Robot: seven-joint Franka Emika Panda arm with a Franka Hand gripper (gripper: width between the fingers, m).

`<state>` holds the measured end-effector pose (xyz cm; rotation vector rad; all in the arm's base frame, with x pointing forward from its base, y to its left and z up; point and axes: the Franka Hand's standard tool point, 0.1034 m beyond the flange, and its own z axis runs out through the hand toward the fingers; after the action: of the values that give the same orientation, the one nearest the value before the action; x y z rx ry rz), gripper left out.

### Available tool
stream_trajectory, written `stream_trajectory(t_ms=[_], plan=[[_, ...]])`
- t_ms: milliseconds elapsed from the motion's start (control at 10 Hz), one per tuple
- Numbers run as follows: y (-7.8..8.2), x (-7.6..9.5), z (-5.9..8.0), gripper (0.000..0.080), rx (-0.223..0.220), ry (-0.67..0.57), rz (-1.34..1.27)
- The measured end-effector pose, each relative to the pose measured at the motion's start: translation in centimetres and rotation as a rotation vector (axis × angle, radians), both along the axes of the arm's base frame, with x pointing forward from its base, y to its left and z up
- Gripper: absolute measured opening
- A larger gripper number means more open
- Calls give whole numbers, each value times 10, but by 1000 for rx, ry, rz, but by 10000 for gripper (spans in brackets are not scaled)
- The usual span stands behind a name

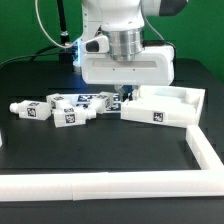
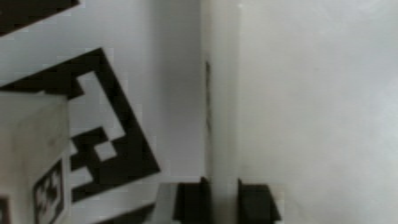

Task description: Assemble one leg

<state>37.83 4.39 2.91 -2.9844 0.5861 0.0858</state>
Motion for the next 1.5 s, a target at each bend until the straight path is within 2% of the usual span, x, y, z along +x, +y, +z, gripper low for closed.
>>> stream_trajectory(t_ms=[200,300,400,500,800,900,1100,1200,1300,1500], plan=[[-8,28,36,57,60,49,20],[-19,45,49,57,66,36,32],[-21,49,52,57,63,35,8],[-11,44,57,57,65,59,-50],[-15,44,52,57,66,57,1],[-34,55,52,57,65,59,99],[-65,102,67,57,49,40,199],[-74,113,60,57,48,33,243],[-77,112,54,57,51,38,278],[-75,111,53,57,52,41,271]])
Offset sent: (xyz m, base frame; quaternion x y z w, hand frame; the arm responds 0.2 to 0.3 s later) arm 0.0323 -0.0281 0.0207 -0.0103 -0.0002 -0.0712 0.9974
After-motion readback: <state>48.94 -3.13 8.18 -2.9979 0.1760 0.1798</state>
